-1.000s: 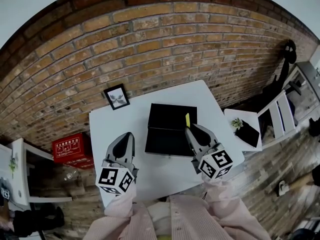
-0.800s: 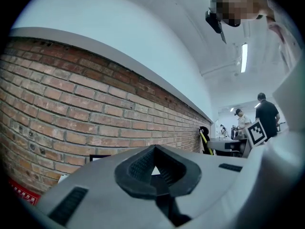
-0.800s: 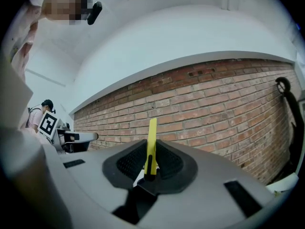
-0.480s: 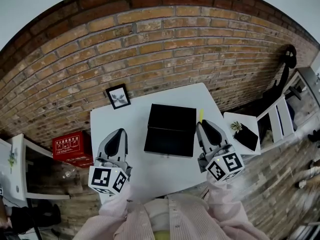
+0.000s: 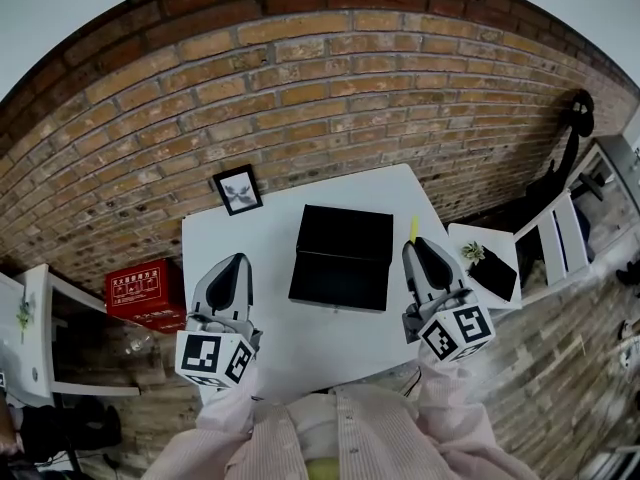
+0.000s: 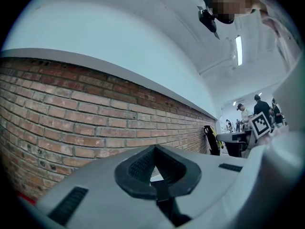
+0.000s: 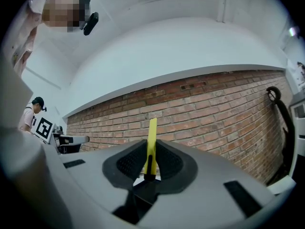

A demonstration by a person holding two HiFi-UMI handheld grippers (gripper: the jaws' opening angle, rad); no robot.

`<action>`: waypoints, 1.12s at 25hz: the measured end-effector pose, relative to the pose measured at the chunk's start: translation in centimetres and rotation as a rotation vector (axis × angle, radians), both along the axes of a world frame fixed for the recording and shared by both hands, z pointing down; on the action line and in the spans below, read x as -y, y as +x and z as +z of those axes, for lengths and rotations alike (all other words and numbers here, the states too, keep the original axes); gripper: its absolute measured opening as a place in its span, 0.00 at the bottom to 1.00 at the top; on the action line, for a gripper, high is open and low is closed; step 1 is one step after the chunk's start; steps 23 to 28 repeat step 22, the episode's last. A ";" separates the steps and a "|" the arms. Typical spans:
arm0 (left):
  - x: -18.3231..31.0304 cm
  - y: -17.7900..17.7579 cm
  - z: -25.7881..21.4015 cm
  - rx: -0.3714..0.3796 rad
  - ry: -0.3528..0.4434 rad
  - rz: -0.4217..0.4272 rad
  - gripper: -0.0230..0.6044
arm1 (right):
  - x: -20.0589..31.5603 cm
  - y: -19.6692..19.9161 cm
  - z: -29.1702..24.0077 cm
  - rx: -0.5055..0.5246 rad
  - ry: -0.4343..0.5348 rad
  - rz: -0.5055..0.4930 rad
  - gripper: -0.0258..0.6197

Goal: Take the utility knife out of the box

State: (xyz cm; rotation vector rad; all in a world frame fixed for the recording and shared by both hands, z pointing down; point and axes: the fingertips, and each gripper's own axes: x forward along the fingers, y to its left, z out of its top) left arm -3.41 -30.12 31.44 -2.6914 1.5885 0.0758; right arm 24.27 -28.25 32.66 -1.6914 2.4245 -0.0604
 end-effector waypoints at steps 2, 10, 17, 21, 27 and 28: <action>0.0 0.1 0.1 0.002 0.000 0.001 0.02 | 0.0 0.1 0.1 0.002 0.000 0.002 0.13; -0.1 0.1 0.4 0.011 -0.010 -0.002 0.02 | -0.1 0.3 0.2 0.005 -0.002 0.005 0.13; 0.0 0.3 0.8 0.014 -0.024 -0.002 0.02 | -0.1 0.9 0.6 0.013 -0.012 0.013 0.13; 0.0 0.2 1.2 0.012 -0.031 -0.003 0.02 | -0.1 1.2 0.7 0.014 -0.014 0.018 0.13; 0.0 0.2 1.2 0.012 -0.032 -0.004 0.02 | -0.1 1.2 0.8 0.014 -0.015 0.019 0.13; 0.0 0.2 1.2 0.012 -0.032 -0.004 0.02 | -0.1 1.2 0.8 0.014 -0.015 0.019 0.13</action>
